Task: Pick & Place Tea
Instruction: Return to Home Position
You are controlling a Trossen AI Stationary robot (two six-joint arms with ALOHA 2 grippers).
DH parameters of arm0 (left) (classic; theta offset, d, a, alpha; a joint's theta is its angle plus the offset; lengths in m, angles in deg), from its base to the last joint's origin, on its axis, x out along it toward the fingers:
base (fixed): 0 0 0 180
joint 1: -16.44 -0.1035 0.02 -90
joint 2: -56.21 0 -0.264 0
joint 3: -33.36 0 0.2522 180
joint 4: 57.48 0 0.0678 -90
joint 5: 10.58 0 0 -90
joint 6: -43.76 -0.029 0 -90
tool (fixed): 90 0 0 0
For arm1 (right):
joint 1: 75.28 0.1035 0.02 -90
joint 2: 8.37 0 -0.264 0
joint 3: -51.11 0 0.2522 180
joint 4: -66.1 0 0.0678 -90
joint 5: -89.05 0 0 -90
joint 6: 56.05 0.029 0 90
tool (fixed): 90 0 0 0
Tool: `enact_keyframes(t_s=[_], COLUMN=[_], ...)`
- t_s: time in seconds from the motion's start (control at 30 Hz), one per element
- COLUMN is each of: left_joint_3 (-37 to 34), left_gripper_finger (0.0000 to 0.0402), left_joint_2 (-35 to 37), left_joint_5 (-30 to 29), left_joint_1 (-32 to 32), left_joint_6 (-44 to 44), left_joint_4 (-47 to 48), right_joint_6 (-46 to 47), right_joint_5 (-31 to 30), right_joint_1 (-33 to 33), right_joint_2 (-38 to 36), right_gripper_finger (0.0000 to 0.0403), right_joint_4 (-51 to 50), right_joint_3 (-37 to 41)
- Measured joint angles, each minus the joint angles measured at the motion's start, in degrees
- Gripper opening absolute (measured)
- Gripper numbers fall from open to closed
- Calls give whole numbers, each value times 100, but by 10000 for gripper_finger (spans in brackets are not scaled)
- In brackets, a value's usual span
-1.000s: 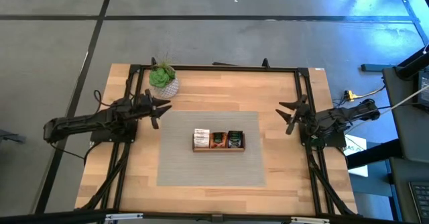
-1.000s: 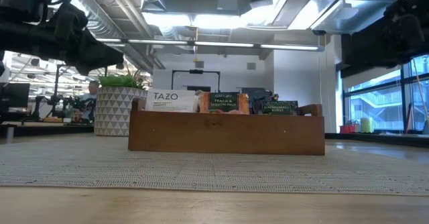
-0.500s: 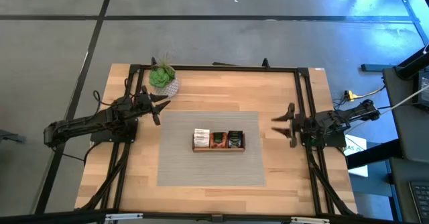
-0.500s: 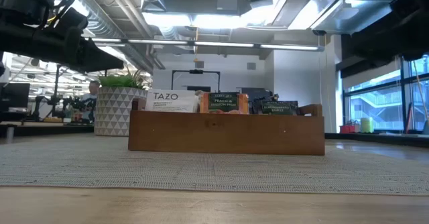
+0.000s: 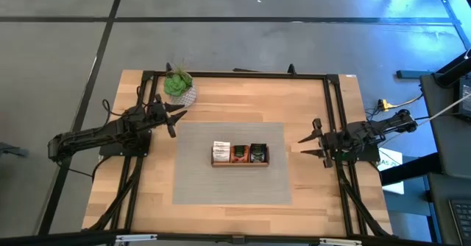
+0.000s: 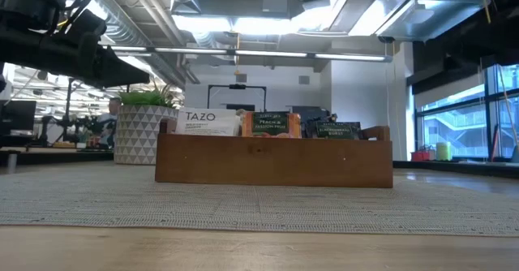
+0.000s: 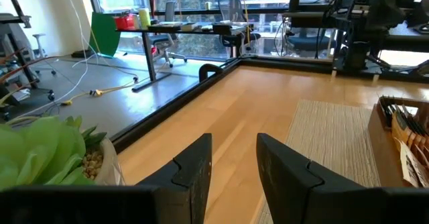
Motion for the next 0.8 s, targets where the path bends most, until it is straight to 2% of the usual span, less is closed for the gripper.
enact_keyframes(t_s=[0.23,0.57,0.7,0.8], left_joint_3=[0,0,0,0], left_gripper_finger=[116,116,116,116], left_joint_2=[0,0,0,0], left_joint_5=[0,0,0,0], left_joint_1=[0,0,0,0], left_joint_6=[0,0,0,0], left_joint_4=[0,0,0,0], right_joint_6=[18,-153,-162,-139], right_joint_5=[4,32,347,561], right_joint_1=[0,0,0,0], right_joint_2=[0,0,0,0], right_gripper_finger=[171,171,171,171], right_joint_4=[232,1201,1264,2018], right_joint_3=[4,7,34,398])
